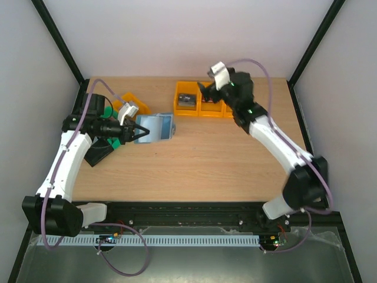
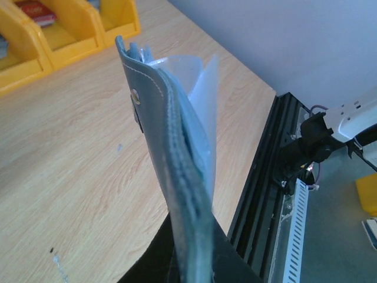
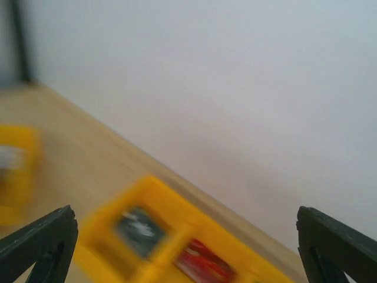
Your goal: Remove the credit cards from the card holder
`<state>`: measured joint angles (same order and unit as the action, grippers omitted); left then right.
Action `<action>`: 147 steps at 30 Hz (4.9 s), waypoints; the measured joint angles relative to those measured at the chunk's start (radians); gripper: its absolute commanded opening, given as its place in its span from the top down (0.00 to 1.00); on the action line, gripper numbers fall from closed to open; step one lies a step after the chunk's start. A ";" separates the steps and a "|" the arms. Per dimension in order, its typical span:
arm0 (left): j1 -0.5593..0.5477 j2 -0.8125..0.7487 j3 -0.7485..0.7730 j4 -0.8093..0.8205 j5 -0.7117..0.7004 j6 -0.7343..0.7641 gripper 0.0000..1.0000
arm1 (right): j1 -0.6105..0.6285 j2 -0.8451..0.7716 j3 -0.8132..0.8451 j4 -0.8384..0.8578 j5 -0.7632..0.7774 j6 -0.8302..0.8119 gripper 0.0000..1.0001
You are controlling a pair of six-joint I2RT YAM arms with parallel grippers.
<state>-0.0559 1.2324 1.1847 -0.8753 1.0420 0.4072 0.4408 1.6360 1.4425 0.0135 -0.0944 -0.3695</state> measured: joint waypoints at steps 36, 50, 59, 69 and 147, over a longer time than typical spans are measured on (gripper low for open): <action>0.000 -0.058 0.353 -0.346 0.213 0.332 0.64 | 0.247 -0.358 -0.467 0.632 -0.913 0.748 0.98; 0.018 -0.063 0.103 0.120 -0.256 -0.194 0.03 | 0.273 -0.208 -0.142 -0.044 0.011 0.695 0.99; -0.003 -0.063 0.077 0.214 -0.303 -0.262 0.01 | 0.344 -0.121 -0.146 -0.210 0.074 0.642 0.98; -0.057 -0.058 -0.020 0.279 -0.423 -0.288 0.01 | 0.345 -0.167 -0.210 -0.082 -0.303 0.635 0.98; -0.092 -0.052 0.030 0.269 -0.072 -0.276 0.98 | 0.329 -0.214 -0.322 0.248 -0.636 0.834 0.98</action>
<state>-0.1474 1.1801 1.2144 -0.6064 0.9703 0.1310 0.7700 1.4220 1.1206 0.2615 -0.7303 0.4648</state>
